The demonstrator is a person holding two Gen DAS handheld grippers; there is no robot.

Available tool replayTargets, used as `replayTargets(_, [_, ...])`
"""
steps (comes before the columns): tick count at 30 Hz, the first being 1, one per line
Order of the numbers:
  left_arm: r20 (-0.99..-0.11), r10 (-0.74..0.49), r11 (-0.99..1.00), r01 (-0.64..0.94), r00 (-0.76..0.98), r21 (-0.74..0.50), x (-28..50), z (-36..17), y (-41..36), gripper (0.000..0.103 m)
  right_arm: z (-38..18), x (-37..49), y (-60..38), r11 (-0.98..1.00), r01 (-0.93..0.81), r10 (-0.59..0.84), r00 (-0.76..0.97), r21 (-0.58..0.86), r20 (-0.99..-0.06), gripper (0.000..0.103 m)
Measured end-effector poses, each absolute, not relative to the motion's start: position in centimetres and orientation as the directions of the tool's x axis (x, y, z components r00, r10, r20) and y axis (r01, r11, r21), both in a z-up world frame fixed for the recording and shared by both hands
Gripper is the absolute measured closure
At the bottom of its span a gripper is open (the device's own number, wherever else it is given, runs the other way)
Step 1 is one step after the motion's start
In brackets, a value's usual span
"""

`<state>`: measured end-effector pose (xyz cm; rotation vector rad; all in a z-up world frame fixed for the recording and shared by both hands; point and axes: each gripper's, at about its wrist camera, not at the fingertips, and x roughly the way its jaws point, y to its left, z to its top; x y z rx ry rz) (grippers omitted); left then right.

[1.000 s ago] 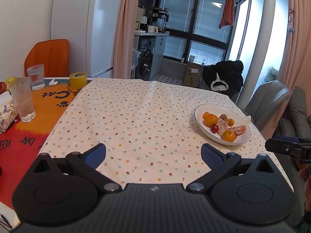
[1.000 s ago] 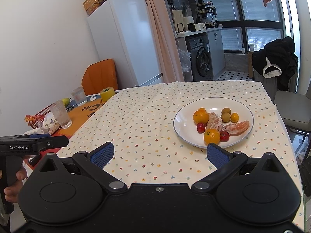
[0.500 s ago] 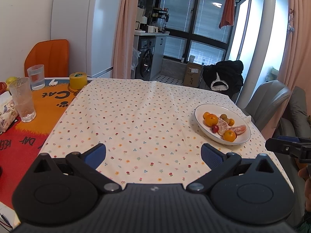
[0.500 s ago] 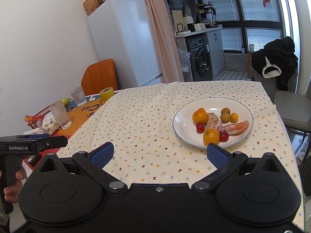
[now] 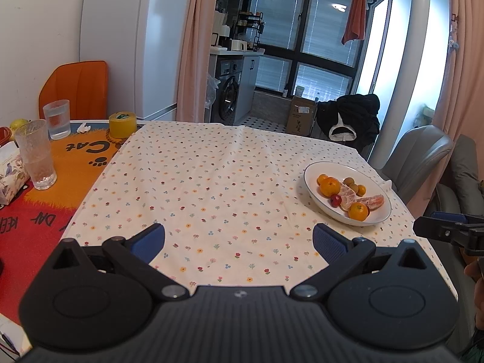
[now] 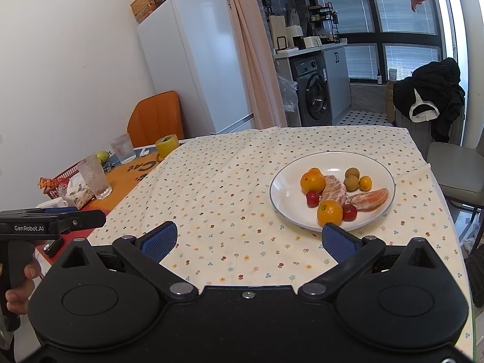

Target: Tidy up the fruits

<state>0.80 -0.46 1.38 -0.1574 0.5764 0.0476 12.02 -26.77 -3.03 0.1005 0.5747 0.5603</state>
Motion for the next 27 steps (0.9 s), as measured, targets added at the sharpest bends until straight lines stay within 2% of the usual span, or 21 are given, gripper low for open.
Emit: replayTargets(27, [-0.549, -0.005, 0.99, -0.075, 0.836, -0.123, 0.81, 1.11, -0.85, 0.0, -3.5, 12.21, -26.93, 0.848, -0.468, 0.526, 0.691, 0.247, -0.497, 0.0])
